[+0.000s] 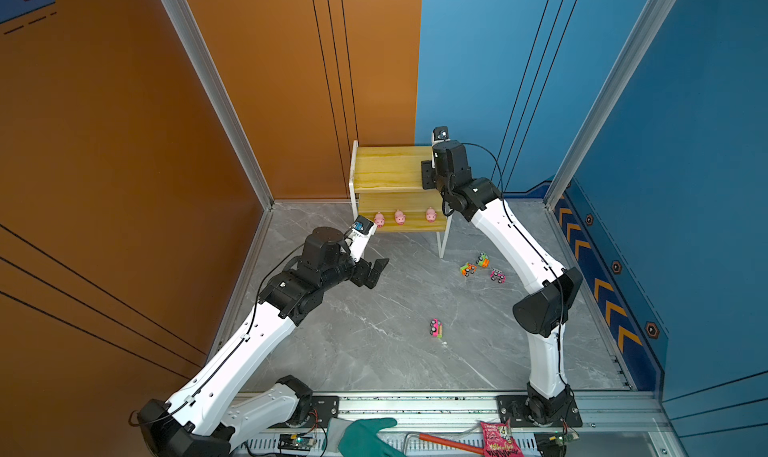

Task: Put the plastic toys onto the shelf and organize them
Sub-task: 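Lower the truck onto the top shelf and open the right gripper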

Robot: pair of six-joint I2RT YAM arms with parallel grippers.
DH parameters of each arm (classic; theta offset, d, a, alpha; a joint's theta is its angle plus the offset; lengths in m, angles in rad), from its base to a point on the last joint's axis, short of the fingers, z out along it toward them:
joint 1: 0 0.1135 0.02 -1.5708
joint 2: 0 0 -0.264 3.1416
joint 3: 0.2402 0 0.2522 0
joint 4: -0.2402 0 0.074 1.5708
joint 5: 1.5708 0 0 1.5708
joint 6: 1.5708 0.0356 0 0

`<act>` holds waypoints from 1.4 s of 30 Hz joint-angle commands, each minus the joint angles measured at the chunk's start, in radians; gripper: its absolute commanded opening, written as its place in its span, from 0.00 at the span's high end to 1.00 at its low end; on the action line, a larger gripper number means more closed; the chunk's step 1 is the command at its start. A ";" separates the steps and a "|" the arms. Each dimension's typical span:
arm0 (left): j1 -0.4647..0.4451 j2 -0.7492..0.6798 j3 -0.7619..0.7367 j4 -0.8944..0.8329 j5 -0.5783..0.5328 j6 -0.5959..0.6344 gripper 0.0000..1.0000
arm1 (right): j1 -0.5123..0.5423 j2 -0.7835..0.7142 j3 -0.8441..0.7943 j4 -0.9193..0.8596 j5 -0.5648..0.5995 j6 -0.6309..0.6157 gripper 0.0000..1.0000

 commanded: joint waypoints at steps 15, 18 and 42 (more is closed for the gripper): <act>-0.007 0.016 -0.020 0.022 -0.004 -0.017 0.02 | 0.027 -0.046 0.023 0.094 0.026 -0.072 0.33; -0.007 0.019 -0.020 0.022 -0.007 -0.018 0.02 | 0.028 -0.055 0.006 0.096 0.050 -0.092 0.28; -0.007 0.022 -0.018 0.021 0.006 -0.023 0.02 | -0.037 -0.066 -0.094 0.100 -0.004 -0.018 0.09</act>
